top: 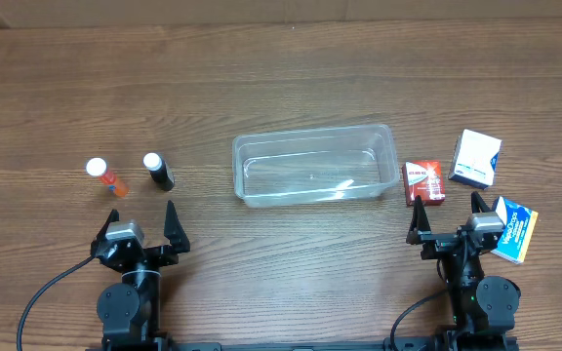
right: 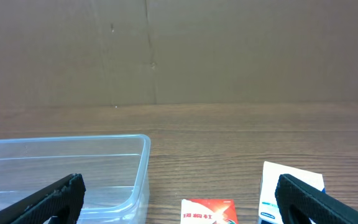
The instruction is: Pack container
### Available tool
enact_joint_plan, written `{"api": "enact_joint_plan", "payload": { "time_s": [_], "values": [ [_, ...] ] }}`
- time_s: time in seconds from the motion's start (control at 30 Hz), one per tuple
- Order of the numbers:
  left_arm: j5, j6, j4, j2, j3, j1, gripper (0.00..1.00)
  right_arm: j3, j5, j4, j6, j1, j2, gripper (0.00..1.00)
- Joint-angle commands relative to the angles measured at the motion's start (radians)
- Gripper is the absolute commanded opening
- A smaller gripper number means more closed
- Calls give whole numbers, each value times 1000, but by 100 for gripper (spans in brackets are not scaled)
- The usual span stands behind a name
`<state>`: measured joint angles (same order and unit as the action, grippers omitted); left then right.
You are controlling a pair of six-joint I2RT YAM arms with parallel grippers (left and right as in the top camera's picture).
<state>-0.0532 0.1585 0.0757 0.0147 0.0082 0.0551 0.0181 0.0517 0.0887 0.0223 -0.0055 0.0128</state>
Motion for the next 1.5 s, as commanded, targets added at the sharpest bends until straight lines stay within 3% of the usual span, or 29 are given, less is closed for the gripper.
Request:
{"api": "enact_joint_plan", "payload": {
  "time_s": [0.0, 0.3, 0.4, 0.53, 0.8, 0.9, 1.1, 1.23, 1.47],
  "values": [
    [5, 14, -3, -10, -3, 8, 100, -10, -4, -9, 1, 5, -10, 100],
    [10, 14, -3, -10, -3, 8, 100, -10, -4, -15, -4, 5, -10, 100],
    [30, 15, -2, -10, -3, 8, 100, -10, -5, -14, -114, 5, -10, 100],
    [69, 94, 7, -10, 8, 8, 100, 3, -5, -3, -131, 5, -10, 100],
    [79, 136, 156, 30, 230, 8, 100, 181, -5, 78, -131, 5, 82, 100],
    [80, 134, 210, 114, 349, 8, 100, 295, -5, 129, -130, 5, 185, 100],
    [81, 100, 422, 455, 694, 8, 100, 662, -5, 433, -131, 5, 544, 100],
    [135, 8, 646, 738, 991, 8, 100, 911, -5, 652, -131, 5, 772, 100],
    [129, -88, 993, 1096, 1406, 8, 100, 1184, -7, 988, -80, 4, 997, 100]
  ]
}}
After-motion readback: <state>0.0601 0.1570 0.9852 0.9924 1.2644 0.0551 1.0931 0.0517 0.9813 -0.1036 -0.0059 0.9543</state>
